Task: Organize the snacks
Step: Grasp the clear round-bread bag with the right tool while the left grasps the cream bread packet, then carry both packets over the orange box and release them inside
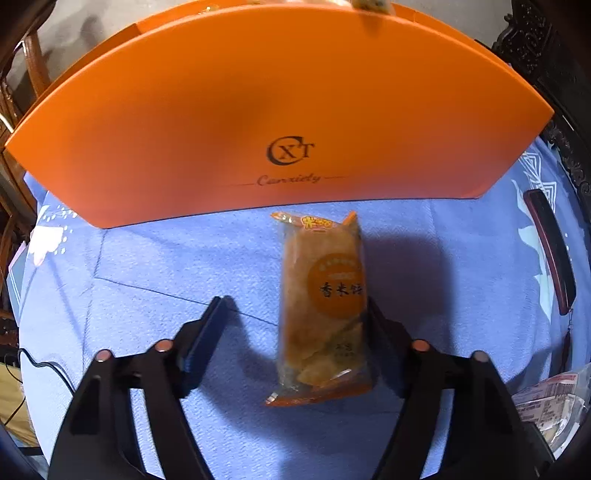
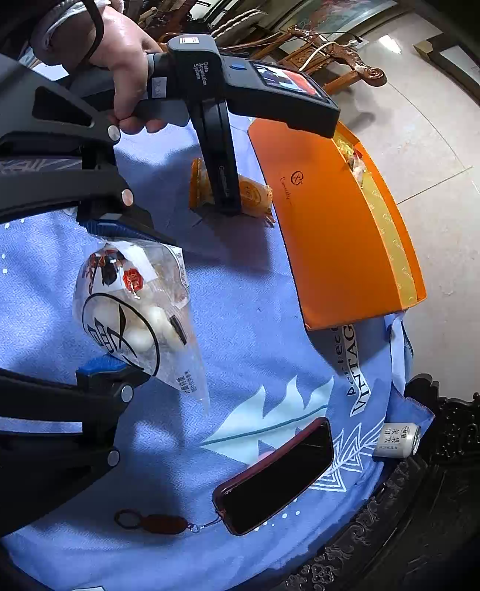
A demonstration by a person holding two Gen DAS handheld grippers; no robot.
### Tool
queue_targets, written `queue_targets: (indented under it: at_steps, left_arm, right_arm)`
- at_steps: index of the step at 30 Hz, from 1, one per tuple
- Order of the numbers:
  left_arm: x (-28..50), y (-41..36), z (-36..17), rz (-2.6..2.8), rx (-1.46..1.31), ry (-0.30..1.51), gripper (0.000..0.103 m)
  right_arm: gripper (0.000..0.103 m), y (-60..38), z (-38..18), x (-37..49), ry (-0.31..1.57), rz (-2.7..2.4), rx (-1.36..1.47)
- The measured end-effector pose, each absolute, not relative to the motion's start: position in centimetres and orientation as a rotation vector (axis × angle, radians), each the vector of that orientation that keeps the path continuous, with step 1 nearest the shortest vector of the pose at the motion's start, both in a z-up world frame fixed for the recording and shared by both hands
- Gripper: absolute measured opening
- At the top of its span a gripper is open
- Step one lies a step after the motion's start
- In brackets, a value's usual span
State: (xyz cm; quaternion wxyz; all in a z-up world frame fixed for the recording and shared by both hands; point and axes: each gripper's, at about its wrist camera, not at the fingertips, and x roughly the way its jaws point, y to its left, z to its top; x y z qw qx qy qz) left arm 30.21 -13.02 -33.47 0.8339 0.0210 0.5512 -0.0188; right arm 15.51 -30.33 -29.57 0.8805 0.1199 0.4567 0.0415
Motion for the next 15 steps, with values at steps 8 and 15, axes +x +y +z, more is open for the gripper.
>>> queue_targets:
  at_steps: [8,15]
  left_arm:
    - [28.9,-10.9,-32.8,-0.139,-0.007,1.112,0.036]
    - [27.1,-8.9,-32.5,-0.223,-0.109,1.090,0.036]
  right_arm:
    - [0.051,-29.7,-29.0,15.3,0.943,0.095,0.227]
    - [0.051,-28.9,-28.1,15.2,0.927,0.106,0.198]
